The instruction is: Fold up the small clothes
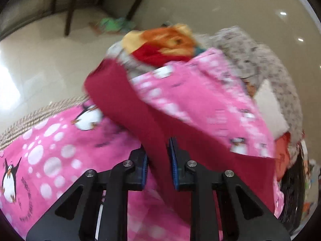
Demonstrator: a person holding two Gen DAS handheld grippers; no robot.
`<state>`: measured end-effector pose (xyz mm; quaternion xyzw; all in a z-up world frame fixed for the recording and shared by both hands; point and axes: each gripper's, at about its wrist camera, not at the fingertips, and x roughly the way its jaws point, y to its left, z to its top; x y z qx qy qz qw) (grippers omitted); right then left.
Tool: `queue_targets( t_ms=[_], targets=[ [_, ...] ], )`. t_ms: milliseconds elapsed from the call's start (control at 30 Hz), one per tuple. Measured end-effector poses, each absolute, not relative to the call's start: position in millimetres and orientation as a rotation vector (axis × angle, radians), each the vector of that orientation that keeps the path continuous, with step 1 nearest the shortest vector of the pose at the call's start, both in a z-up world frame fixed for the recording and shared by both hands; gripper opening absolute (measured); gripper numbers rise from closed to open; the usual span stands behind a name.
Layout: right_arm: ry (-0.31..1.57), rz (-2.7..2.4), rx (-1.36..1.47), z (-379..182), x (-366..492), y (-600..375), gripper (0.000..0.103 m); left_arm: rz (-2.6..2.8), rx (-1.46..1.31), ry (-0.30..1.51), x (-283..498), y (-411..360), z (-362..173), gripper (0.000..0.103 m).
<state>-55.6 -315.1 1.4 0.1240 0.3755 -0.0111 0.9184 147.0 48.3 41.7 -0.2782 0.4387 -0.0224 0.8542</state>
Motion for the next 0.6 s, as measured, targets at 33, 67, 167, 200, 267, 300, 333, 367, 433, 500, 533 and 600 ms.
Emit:
queue_targets(
  t_ms=[33, 67, 167, 200, 267, 300, 333, 367, 433, 500, 533, 600],
  targets=[
    [0.751, -0.035, 0.261, 8, -59, -320, 0.095, -0.094, -0.577, 0.897, 139, 38, 57, 0.016],
    [0.732, -0.05, 0.266, 13, -63, -325, 0.095, -0.144, -0.567, 0.873, 132, 25, 72, 0.016],
    [0.663, -0.107, 0.304, 34, -78, -347, 0.095, -0.336, -0.478, 0.787, 97, -29, 126, 0.016],
    [0.645, -0.123, 0.322, 41, -83, -355, 0.095, -0.403, -0.458, 0.758, 85, -47, 143, 0.016],
    [0.614, -0.156, 0.357, 53, -95, -372, 0.095, -0.521, -0.418, 0.716, 64, -80, 169, 0.016],
    [0.597, -0.179, 0.377, 59, -101, -381, 0.095, -0.596, -0.392, 0.701, 52, -104, 181, 0.016],
    [0.588, -0.194, 0.39, 63, -106, -388, 0.095, -0.654, -0.37, 0.7, 44, -125, 187, 0.016],
    [0.58, -0.216, 0.403, 68, -112, -397, 0.095, -0.687, -0.355, 0.705, 44, -142, 192, 0.016],
    [0.568, -0.248, 0.42, 74, -122, -410, 0.095, -0.75, -0.299, 0.739, 39, -181, 181, 0.016],
    [0.571, -0.28, 0.433, 77, -130, -420, 0.095, -0.817, -0.255, 0.821, 40, -217, 153, 0.022],
    [0.569, -0.29, 0.433, 76, -137, -424, 0.095, -0.858, -0.246, 0.867, 39, -232, 134, 0.028],
    [0.578, -0.317, 0.436, 77, -145, -432, 0.095, -0.928, -0.24, 0.963, 35, -248, 103, 0.055]
  ],
)
